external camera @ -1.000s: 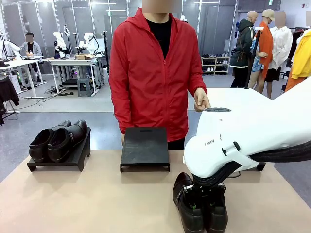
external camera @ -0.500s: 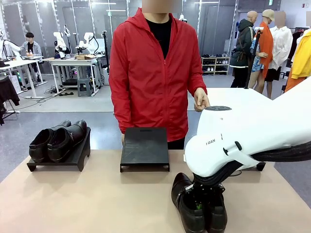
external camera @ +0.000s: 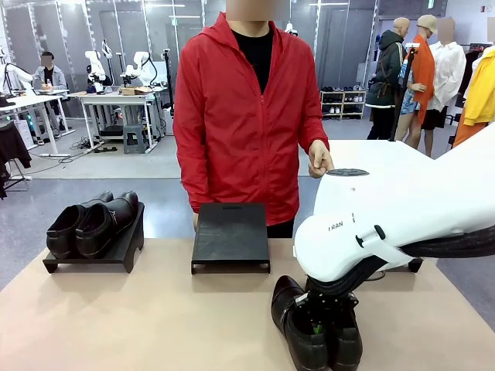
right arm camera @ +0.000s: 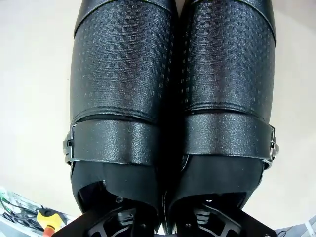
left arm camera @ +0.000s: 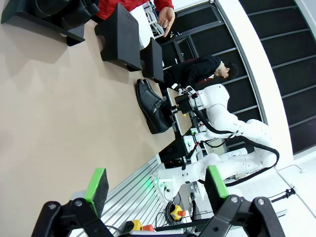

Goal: Place the shoes on the stand as instructed by the person.
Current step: Pick up another pair of Shoes and place it on the Shoes Stand indicated by the person.

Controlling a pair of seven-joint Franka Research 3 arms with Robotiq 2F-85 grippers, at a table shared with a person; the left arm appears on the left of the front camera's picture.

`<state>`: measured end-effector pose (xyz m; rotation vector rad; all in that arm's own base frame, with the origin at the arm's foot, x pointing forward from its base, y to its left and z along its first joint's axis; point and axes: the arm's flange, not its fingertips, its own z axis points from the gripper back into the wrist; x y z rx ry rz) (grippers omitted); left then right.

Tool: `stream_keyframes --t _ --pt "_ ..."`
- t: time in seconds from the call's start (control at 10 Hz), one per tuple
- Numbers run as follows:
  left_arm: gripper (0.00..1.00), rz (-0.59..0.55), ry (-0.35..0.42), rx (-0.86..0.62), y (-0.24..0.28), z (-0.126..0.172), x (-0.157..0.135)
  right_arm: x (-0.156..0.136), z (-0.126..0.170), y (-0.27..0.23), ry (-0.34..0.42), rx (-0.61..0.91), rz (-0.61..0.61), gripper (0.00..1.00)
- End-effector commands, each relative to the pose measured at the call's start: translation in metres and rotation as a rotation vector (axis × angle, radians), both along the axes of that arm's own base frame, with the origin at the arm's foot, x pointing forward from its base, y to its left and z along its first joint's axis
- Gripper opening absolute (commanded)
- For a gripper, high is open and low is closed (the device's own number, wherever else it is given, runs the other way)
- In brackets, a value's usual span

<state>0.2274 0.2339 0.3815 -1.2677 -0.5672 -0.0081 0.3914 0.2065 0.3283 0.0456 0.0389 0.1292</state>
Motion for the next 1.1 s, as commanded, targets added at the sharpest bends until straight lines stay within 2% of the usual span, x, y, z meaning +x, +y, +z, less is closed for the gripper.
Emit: stream_keyframes --t 0.0,0.4,0.5,0.8,1.0 --pt "1.0 -0.004 -0.031 -0.009 -0.002 0.001 -0.001 0.0 0.0 0.001 0.0 0.0 0.007 0.0" --pt "1.0 -0.004 -0.031 -0.009 -0.002 0.001 -0.001 0.0 0.0 0.001 0.0 0.0 0.007 0.0" --pt "1.0 -0.004 -0.031 -0.009 -0.002 0.001 -0.001 0.0 0.0 0.0 0.0 0.0 0.0 0.09" --pt "1.0 -0.004 -0.031 -0.009 -0.002 0.001 -0.001 -0.01 0.048 -0.023 -0.037 -0.02 -0.014 0.09" --pt "1.0 -0.004 -0.031 -0.009 -0.002 0.001 -0.001 -0.011 0.084 -0.065 -0.067 -0.016 -0.038 0.09"
